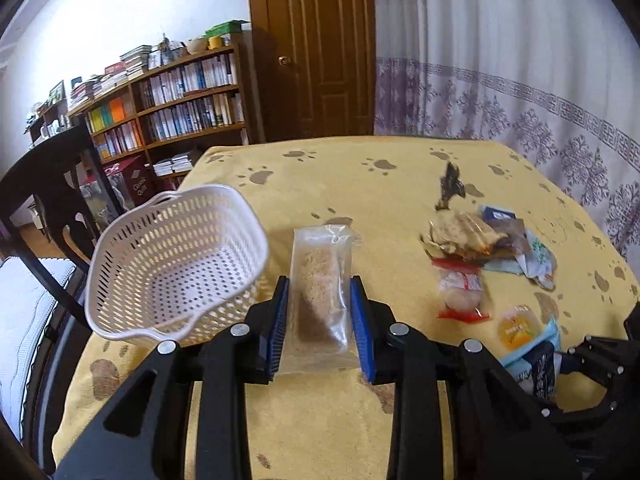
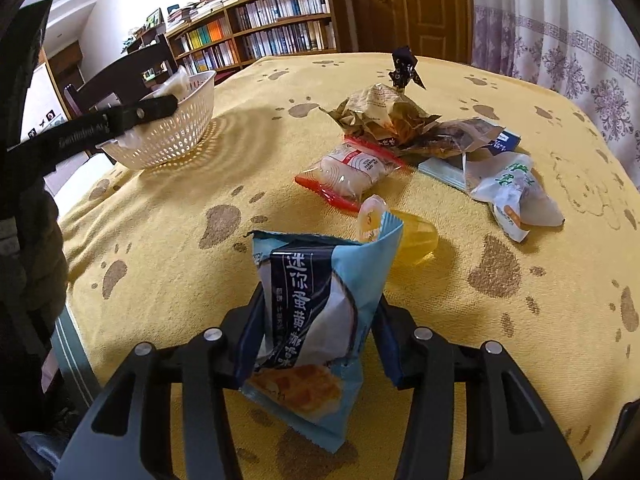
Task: Organize snacks
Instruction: 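Carry the clear bar packet with the left gripper into the white basket and release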
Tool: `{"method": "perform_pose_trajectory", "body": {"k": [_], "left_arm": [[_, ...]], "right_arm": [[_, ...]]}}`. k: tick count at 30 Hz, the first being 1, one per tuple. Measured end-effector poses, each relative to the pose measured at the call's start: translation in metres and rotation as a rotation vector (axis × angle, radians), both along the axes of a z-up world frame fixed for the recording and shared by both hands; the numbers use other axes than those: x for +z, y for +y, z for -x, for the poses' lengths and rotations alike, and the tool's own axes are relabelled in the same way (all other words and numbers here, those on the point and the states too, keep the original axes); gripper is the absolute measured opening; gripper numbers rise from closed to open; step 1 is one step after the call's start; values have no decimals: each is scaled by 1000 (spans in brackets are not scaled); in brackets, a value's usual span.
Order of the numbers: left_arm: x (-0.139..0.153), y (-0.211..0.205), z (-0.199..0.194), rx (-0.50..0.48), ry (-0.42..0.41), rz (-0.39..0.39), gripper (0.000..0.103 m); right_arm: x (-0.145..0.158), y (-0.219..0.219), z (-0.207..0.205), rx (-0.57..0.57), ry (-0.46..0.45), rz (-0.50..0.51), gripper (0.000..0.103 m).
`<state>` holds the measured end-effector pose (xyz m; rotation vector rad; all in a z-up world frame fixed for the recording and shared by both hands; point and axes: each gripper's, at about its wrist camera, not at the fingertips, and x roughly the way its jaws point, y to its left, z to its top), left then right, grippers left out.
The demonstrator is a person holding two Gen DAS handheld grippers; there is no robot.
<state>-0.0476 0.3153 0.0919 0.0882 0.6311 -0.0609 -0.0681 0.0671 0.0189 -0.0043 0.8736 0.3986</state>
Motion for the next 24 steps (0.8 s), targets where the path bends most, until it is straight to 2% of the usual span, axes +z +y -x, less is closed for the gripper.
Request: {"method": "perform_pose_trajectory", "body": {"k": [13, 21, 23, 24], "left_arm": [[13, 52, -24, 118, -30, 44, 31], [6, 90, -43, 202, -9, 78, 31], [3, 98, -46, 221, 3, 86, 37], [1, 102, -48, 232, 9, 94, 47]], "right_arm": [[-7, 5, -2, -14, 3, 13, 49], [-8, 9, -2, -18, -4, 20, 50], [-8, 9, -3, -18, -5, 20, 50], [-9, 9, -3, -19, -5, 18, 51]]}}
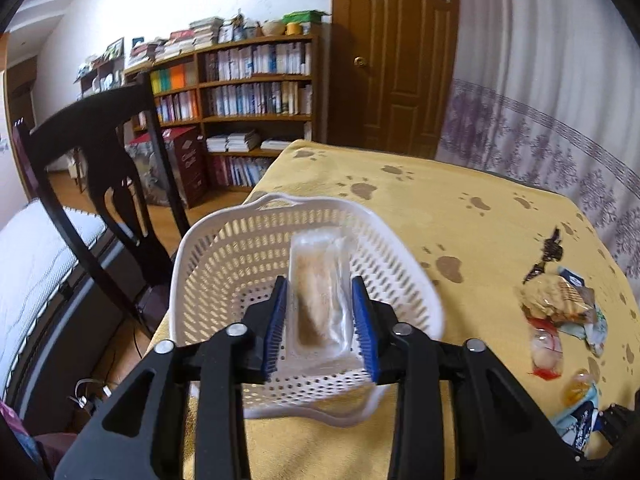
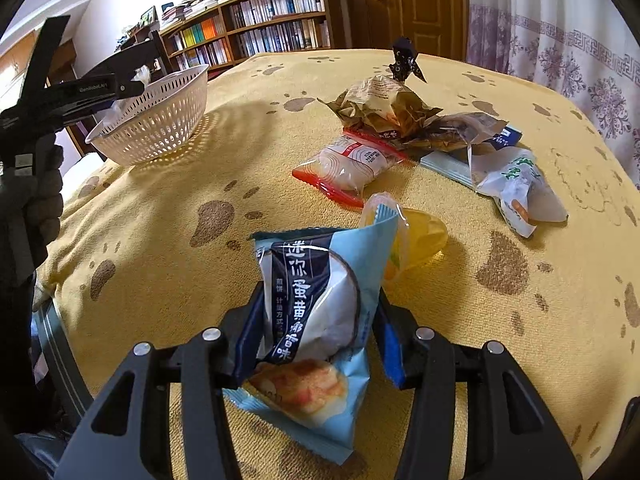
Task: Organize snacks
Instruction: 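Carry the clear bar packet with the left gripper into the white basket and release, then lower the blue snack bag into the white basket and open the right gripper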
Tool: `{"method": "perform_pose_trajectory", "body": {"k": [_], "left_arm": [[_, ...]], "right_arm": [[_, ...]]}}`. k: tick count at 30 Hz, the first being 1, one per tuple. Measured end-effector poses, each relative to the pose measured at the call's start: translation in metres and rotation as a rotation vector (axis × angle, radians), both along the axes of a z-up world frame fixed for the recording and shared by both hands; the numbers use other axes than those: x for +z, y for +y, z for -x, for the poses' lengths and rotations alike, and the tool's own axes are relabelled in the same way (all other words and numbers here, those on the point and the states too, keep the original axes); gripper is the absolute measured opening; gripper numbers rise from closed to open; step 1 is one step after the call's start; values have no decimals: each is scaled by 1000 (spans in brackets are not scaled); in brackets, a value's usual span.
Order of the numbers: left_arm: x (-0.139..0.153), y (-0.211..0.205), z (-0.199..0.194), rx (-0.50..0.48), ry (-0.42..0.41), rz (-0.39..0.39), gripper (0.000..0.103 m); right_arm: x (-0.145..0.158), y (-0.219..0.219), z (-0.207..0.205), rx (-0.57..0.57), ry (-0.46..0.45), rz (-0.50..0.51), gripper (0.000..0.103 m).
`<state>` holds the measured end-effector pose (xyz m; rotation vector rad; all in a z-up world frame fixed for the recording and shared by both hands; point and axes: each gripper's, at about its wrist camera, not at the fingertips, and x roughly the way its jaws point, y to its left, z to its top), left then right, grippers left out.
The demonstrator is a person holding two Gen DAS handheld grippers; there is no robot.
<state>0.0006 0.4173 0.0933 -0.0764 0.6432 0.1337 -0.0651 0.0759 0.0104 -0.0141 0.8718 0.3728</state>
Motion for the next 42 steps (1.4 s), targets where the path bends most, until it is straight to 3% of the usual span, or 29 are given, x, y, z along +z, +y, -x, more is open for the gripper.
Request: {"method": "perform_pose_trajectory", "body": {"k": [1, 3, 7, 18, 23, 27, 36, 42], "left_arm": [[-2, 3, -2, 13, 4, 6, 54], [-3, 9, -3, 41, 4, 8, 87], [-2, 18, -2, 76, -7, 11, 98], [3, 29, 0, 152, -23, 14, 100], [6, 30, 1, 158, -26, 13, 100], [10, 30, 2, 181, -37, 3, 100], [39, 43, 11, 225, -126, -11, 100], [61, 65, 26, 276, -193, -8, 100]], "right_arm": [[0, 0, 0, 0, 0, -1, 51], [0, 0, 0, 0, 2, -5, 51], [0, 1, 0, 14, 2, -8, 58], [-1, 9, 2, 18, -12, 43, 61], [0, 15, 4, -11, -34, 98, 48], [7, 14, 4, -18, -32, 69, 44], [59, 31, -23, -9, -72, -77, 44], [106, 88, -56, 76, -145, -116, 44]]}}
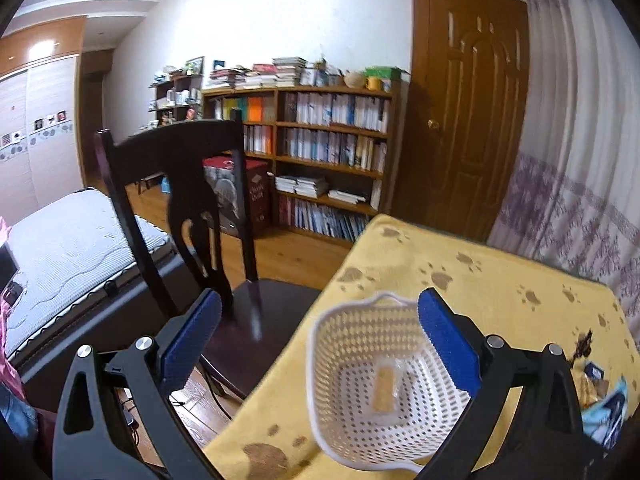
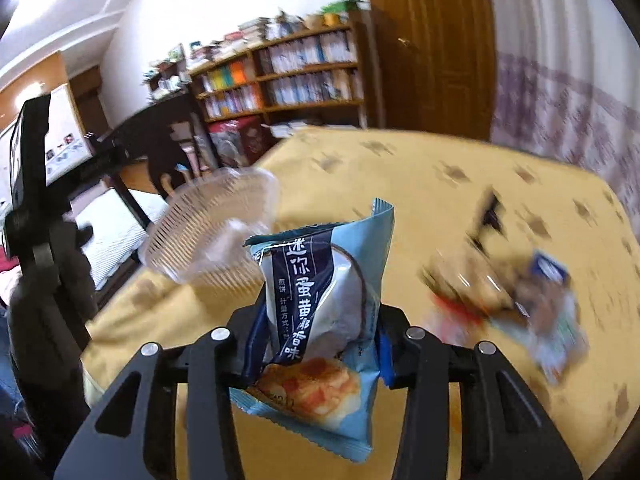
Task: Organize snacks
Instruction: 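Lower the blue snack bag into the white basket and open the right gripper, then move the right gripper back to the table and grasp the yellow jelly cup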
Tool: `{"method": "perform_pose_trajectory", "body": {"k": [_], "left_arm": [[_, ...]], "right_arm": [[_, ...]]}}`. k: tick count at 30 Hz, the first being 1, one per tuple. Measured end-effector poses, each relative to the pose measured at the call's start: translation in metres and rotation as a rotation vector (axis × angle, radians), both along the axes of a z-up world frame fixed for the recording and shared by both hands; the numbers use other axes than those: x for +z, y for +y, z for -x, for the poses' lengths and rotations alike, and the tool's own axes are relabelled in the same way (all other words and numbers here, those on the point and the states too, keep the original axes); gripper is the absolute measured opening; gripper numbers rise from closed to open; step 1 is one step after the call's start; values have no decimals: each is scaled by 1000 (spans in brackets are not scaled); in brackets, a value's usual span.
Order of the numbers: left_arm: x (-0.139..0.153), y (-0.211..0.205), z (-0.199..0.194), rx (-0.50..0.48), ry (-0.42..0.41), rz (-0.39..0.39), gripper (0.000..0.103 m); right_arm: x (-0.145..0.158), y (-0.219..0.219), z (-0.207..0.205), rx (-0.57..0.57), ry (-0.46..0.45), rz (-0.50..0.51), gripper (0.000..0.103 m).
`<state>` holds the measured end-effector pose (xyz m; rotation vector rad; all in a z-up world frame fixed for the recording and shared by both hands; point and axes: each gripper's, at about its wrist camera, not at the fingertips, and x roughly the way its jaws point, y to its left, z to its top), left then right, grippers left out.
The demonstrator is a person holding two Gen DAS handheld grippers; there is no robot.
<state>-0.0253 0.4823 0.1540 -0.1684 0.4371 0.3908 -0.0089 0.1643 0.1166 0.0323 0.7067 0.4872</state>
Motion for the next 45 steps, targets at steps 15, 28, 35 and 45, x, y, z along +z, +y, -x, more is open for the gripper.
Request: {"method": "perform_pose_trajectory", "body": {"k": [15, 28, 35, 45], "left_arm": [[14, 42, 18, 102, -58, 63, 100], [17, 34, 17, 106, -60, 58, 100], [18, 8, 18, 75, -77, -21, 100], [12, -21, 11, -6, -42, -76, 100]], "right_arm": [[3, 129, -61, 119, 5, -47, 74], [-11, 88, -58, 16, 31, -118, 79], [-15, 67, -47, -34, 15, -121, 79], [-29, 8, -36, -138, 37, -134, 80]]}}
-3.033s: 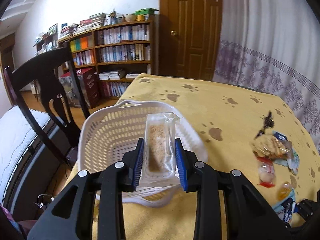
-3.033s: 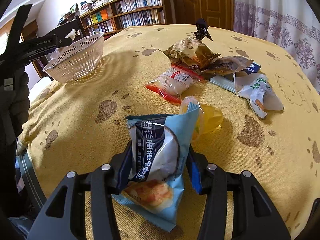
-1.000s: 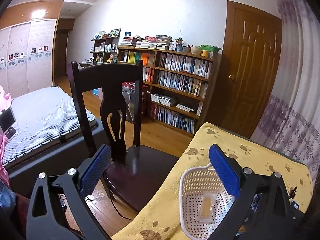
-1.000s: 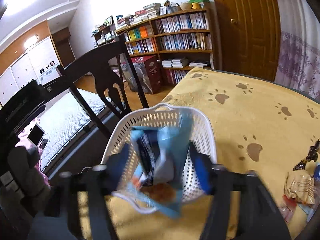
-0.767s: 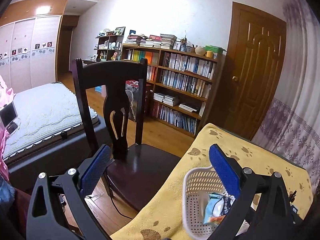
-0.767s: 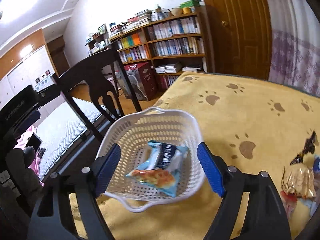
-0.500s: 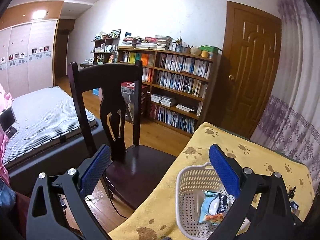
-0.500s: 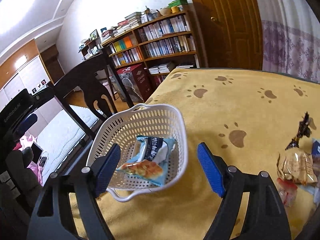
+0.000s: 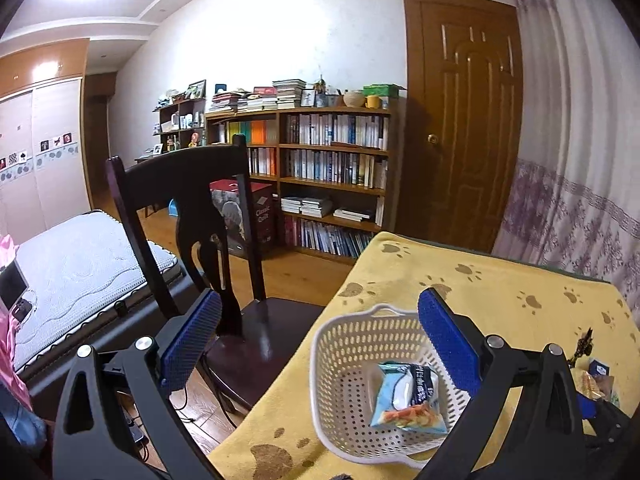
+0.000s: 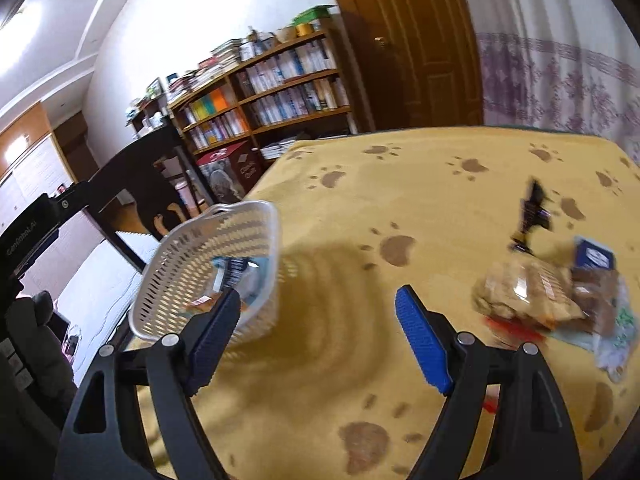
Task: Organize snacks
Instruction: 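Move the right gripper back to the table and grasp the yellow jelly cup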
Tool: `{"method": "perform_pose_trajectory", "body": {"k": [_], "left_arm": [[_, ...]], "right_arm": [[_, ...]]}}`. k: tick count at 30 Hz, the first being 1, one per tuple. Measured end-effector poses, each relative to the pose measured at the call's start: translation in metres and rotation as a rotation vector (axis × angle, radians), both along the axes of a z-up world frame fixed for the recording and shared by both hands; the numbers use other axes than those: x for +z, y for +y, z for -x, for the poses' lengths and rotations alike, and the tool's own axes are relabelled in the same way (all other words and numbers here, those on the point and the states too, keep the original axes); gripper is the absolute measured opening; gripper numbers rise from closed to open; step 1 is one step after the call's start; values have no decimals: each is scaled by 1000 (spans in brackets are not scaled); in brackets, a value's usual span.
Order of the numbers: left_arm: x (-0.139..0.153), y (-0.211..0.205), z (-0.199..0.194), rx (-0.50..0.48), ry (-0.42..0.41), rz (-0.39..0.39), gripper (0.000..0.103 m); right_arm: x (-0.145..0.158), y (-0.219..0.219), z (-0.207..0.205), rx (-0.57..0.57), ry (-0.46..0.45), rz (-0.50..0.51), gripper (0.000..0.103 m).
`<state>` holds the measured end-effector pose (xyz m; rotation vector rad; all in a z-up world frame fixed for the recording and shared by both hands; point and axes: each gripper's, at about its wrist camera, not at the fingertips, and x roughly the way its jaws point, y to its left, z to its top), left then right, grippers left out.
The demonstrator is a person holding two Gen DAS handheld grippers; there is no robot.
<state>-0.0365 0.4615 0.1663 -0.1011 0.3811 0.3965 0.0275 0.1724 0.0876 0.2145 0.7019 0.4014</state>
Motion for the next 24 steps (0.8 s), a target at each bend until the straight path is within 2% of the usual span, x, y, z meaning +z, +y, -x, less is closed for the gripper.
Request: {"method": "perform_pose_trajectory", "body": {"k": [4, 9, 15, 20, 24], "left_arm": [[-3, -6, 1, -26, 9, -1, 100], [-4, -17, 0, -49, 17, -11, 100], [-7, -33, -1, -84, 30, -28, 100], [-13, -51, -2, -126, 49, -60, 100], [-16, -64, -1, -150, 60, -99, 100]], "right_arm": [[-6, -33, 12, -52, -3, 20, 80], [-12, -80, 31, -129, -26, 100, 83], [-29, -135, 49, -206, 23, 111, 84], [-48, -146, 55, -185, 67, 115, 84], [-58, -137, 57, -156, 82, 126, 84]]}}
